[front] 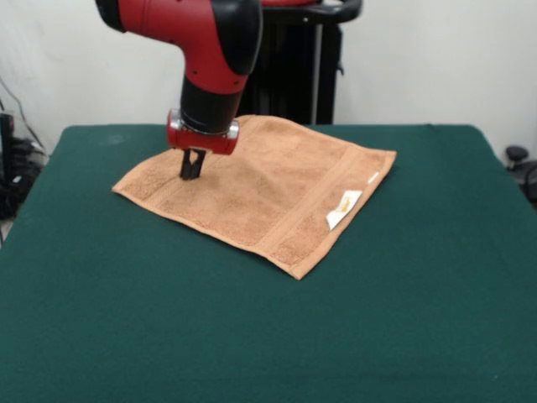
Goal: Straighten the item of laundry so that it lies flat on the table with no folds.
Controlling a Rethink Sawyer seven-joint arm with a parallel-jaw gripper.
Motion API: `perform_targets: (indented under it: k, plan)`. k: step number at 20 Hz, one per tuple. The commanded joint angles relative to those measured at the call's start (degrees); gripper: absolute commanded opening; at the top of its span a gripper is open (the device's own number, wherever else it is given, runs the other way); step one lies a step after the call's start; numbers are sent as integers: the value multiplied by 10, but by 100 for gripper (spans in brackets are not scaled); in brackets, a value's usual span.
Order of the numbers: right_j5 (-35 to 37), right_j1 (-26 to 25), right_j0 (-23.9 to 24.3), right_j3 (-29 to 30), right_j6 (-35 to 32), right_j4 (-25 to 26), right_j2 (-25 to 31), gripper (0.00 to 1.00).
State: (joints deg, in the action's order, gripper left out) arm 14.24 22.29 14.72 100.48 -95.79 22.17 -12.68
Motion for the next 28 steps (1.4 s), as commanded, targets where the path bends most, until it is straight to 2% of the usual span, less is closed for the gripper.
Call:
perform_targets:
  k: [1,10,15,22,28]
  plan:
    - [-93,-148,5,-109,-90,-4,24,0]
    - [-124,-181,-12,-128,-122,-38,20,0]
    - [-110,-183,-7,-135,-120,-58,29,0]
    - [-88,-188,30,-177,-73,-57,70,0]
    - [-119,-206,63,-218,-69,-69,120,0]
